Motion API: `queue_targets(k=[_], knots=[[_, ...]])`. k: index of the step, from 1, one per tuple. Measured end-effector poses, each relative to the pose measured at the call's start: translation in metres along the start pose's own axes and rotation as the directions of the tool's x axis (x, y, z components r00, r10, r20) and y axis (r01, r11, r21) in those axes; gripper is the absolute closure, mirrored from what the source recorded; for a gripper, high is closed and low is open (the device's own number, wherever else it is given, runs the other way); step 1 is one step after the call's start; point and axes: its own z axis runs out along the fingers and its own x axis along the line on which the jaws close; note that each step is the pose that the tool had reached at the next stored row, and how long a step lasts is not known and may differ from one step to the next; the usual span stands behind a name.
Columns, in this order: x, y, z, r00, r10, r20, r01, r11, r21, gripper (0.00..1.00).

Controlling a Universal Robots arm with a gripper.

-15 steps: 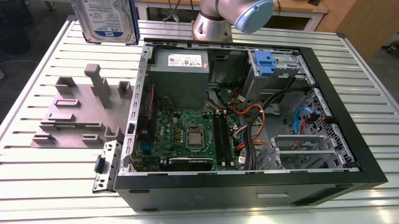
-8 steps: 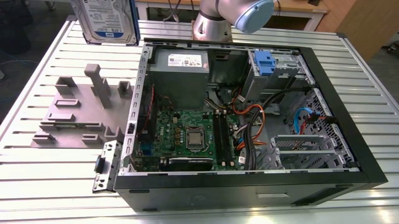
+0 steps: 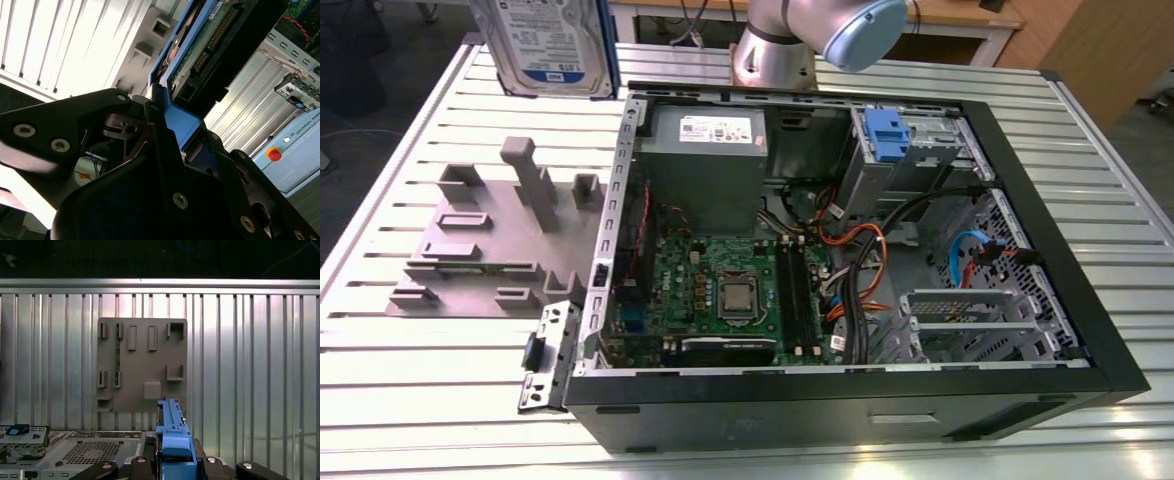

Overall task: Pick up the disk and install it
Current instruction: 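Pick up the disk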

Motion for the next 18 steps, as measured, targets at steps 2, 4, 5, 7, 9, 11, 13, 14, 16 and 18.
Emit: queue_targets(k=[2, 4, 5, 7, 9, 11, 13, 14, 16, 18], knots=[[0.0004, 0.0, 0.0002, 1.0, 0.0, 0.0, 0.0, 1.0, 0.0018, 0.64], [0.0012, -0.0001, 0.0003, 1.0, 0.0, 0.0, 0.0, 1.0, 0.0028, 0.64], [0.0018, -0.0001, 0.0003, 1.0, 0.0, 0.0, 0.0, 1.0, 0.003, 0.64], [0.0033, -0.0002, 0.0004, 1.0, 0.0, 0.0, 0.0, 1.0, 0.003, 0.64], [0.0049, -0.0003, 0.0005, 1.0, 0.0, 0.0001, 0.0, 1.0, 0.0031, 0.64], [0.0062, -0.0004, 0.0005, 1.0, 0.0, 0.0, 0.0, 1.0, 0.0031, 0.64], [0.0068, -0.0006, 0.0005, 1.0, 0.0, 0.0, 0.0, 1.0, 0.0031, 0.64], [0.0069, -0.0005, 0.0005, 1.0, 0.0, 0.0, 0.0, 1.0, 0.003, 0.64], [0.007, -0.0006, 0.0005, 1.0, 0.0, 0.0001, 0.0, 1.0, 0.003, 0.64], [0.007, -0.0005, 0.0005, 1.0, 0.0, 0.0, 0.0, 1.0, 0.0031, 0.64]])
